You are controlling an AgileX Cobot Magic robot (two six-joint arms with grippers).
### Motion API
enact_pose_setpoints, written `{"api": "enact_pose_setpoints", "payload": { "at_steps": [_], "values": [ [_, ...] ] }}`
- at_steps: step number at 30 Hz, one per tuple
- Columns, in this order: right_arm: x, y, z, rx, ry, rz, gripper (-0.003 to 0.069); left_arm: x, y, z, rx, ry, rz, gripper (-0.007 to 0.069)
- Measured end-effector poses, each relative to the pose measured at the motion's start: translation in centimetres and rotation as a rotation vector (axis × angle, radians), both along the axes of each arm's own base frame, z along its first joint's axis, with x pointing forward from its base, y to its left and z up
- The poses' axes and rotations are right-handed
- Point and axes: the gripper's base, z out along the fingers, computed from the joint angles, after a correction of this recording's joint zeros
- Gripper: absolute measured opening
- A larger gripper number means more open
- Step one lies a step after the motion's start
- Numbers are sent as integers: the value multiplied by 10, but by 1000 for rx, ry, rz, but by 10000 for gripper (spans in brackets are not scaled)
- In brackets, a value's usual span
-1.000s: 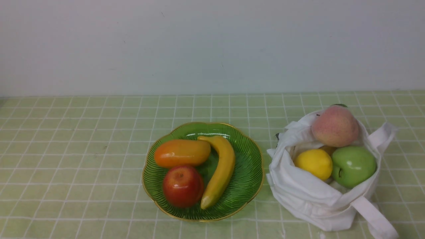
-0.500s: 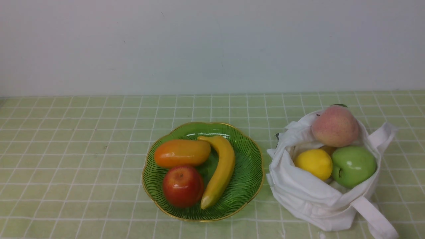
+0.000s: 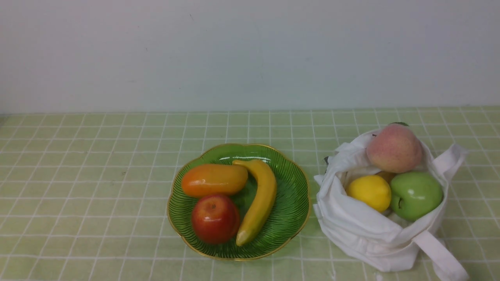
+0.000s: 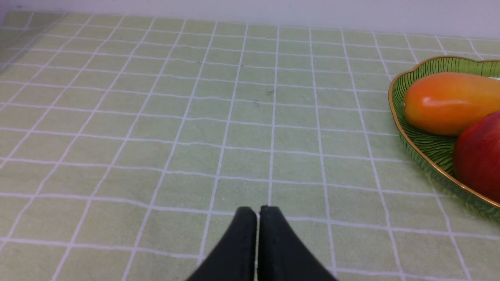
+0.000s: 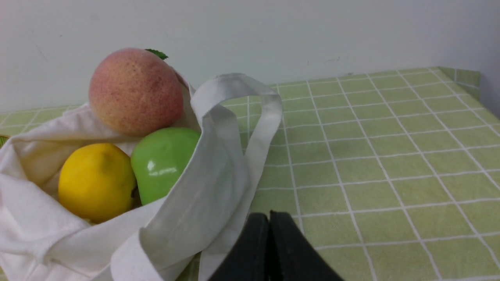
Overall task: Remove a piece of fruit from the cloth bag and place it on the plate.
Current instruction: Use the right arm to grab a peach from the bag
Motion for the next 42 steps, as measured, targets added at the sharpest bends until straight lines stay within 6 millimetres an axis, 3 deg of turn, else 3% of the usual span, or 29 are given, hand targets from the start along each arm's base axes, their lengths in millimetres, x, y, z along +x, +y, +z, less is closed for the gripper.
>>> {"api": "enact_pose_setpoints", "payload": {
  "at_steps": [23, 26, 27, 28, 32, 36, 42],
  "values": [
    [0, 0, 0, 2, -1, 0, -15, 0, 0, 0, 0, 0, 0, -8],
    [0, 2, 1, 136, -19, -5, -15, 0, 0, 0, 0, 0, 0, -8],
    [1, 6, 1, 389, -32, -14, -15, 0, 0, 0, 0, 0, 0, -8],
    [1, 6, 1, 421, -33, -15, -15, 0, 0, 0, 0, 0, 0, -8],
    [1, 14, 3, 919, -36, -27, -15, 0, 0, 0, 0, 0, 0, -8],
    [1, 15, 5, 1018, -47, -26, -15, 0, 0, 0, 0, 0, 0, -8],
    [1, 14, 4, 993, -49, -29, -15, 0, 0, 0, 0, 0, 0, -8]
  ]
}}
